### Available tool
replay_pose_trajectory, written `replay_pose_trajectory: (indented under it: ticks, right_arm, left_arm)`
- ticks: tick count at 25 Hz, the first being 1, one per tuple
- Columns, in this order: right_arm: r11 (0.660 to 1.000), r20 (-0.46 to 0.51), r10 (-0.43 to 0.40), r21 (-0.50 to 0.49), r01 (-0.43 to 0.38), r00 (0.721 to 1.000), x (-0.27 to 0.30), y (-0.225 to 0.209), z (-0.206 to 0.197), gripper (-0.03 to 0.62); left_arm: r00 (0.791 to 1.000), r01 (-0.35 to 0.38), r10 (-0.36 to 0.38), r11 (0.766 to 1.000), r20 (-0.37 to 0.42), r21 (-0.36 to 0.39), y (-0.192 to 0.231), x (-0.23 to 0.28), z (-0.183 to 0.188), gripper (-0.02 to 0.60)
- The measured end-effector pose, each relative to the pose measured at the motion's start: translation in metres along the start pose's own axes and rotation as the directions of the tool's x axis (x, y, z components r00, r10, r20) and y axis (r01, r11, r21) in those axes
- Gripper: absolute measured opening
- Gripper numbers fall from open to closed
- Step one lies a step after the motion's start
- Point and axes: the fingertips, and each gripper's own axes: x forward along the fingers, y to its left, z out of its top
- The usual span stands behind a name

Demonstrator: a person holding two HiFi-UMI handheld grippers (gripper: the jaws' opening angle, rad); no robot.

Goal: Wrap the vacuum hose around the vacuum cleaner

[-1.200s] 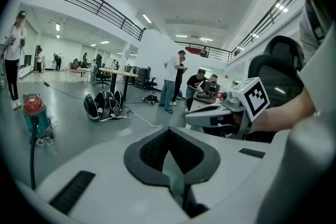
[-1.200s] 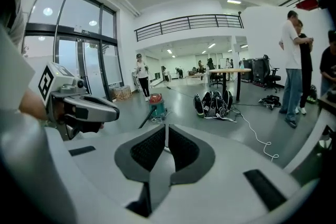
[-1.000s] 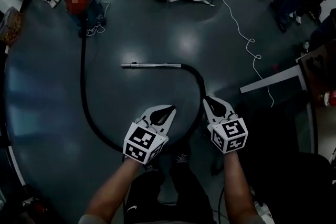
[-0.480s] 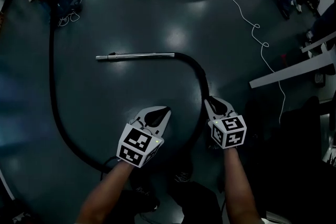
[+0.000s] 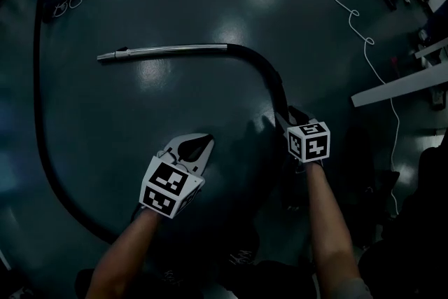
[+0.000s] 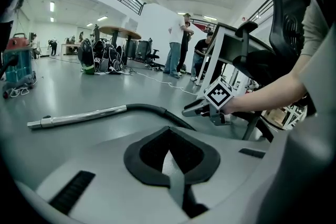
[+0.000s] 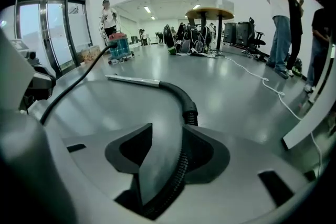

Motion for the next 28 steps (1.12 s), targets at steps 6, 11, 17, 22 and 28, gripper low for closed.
replay_pose_trajectory:
  ticks: [6, 11, 17, 22, 28]
  right_arm:
    - [0.999, -0.021, -0.033, -0.013, 0.033, 0.999, 0.058, -0.047, -0.031, 0.196]
    - [0.999, -0.081, -0.025, -0.023, 0.023, 0.996, 0.098, -0.06, -0.041, 0.213]
    - [1.0, -0.145, 0.013, -0.012, -0.015, 0.989, 0.119, -0.062, -0.041, 0.213]
    - [1.0, -0.134, -0.007, -0.019, 0.004, 0.991, 0.116, -0.058, -0.041, 0.193]
    - [0.988, -0.104, 0.066, -0.132, -0.079, 0.992, 0.109, -0.03, -0.039, 0.186]
  left_arm:
    - [1.0, -0.003, 0.003, 1.0, -0.03, -0.001, 0.014, 0.043, -0.046, 0.007]
    - [0.998, -0.02, 0.022, 0.999, -0.061, 0.027, 0.032, 0.042, -0.066, 0.008]
    - [0.993, -0.064, 0.064, 0.998, -0.095, 0.009, 0.053, 0.029, -0.088, 0.008]
    - [0.99, -0.07, 0.074, 0.997, -0.119, 0.033, 0.059, 0.02, -0.097, 0.008]
    - [0.983, -0.099, 0.111, 0.991, -0.148, 0.089, 0.079, 0.008, -0.101, 0.008]
